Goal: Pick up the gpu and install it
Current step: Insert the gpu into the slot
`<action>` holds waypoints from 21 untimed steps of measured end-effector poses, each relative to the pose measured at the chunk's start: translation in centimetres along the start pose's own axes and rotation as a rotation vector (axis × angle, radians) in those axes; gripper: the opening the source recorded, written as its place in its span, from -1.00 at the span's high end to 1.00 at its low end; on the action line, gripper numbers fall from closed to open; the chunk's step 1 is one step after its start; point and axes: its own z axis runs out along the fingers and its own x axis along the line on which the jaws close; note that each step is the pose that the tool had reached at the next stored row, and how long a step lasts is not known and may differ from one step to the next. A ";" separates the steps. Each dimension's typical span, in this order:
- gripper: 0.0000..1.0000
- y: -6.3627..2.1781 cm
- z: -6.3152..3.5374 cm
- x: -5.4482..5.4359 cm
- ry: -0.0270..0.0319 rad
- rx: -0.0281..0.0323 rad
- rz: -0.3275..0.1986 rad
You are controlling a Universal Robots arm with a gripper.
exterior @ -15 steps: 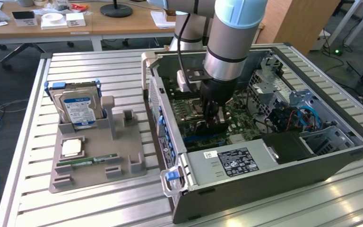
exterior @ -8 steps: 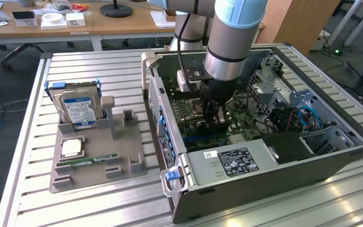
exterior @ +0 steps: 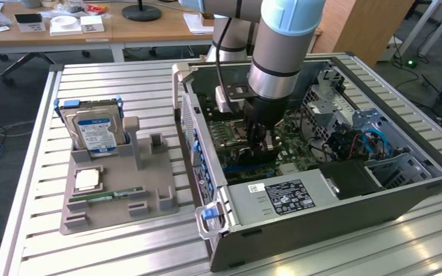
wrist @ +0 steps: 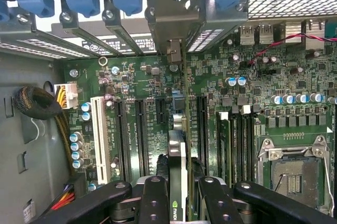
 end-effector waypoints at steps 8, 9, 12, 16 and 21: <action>0.47 0.00 0.02 0.0 -0.0004 0.0002 0.000; 0.47 0.00 0.03 0.0 -0.0005 0.0002 0.000; 0.47 0.00 0.03 0.0 -0.0005 0.0002 0.000; 0.47 0.06 0.06 0.0 -0.0003 0.0001 0.000; 0.47 0.07 0.10 0.0 -0.0003 0.0001 -0.001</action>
